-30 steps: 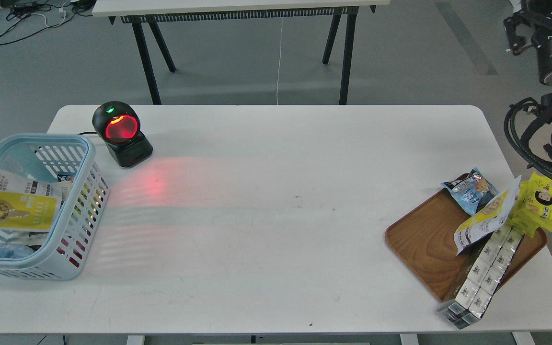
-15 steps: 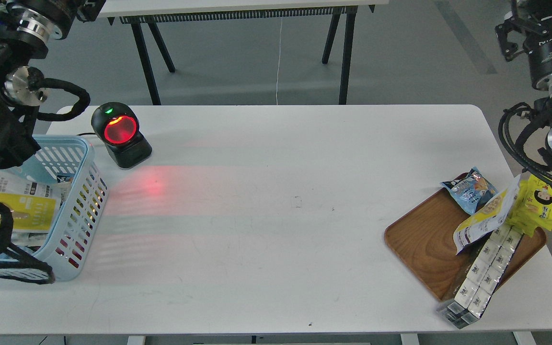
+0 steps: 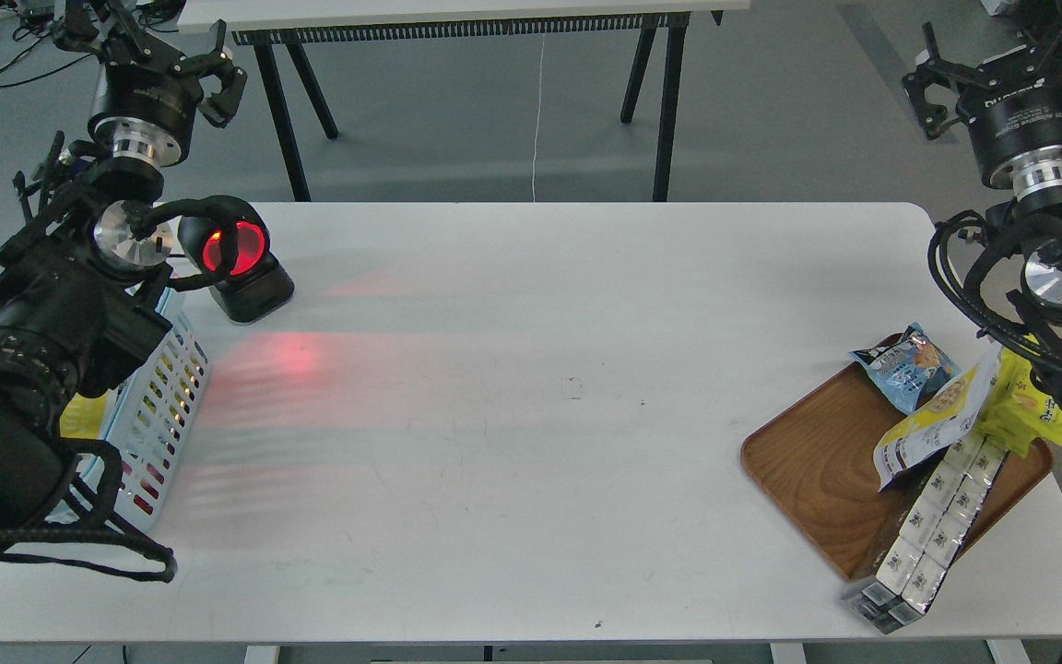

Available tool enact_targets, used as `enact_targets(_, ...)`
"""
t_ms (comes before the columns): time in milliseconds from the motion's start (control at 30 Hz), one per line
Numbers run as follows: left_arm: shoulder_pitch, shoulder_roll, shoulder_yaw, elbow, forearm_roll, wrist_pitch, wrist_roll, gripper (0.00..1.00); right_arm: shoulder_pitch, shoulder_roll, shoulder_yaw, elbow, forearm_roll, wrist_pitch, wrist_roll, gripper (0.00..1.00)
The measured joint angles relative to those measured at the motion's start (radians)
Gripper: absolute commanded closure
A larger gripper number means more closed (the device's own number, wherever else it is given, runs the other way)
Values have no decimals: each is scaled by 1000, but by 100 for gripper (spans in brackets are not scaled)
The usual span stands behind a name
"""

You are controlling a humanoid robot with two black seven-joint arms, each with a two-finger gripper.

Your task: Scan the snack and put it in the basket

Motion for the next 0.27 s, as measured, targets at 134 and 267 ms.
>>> enact_targets(134,38,-2,-9,-2,-11,0,0,0,5,3,0,0,0,0,0,1)
enact_targets(267,54,-5,-24,-5,-16,0,1,0,23,8,0,0,0,0,0,1)
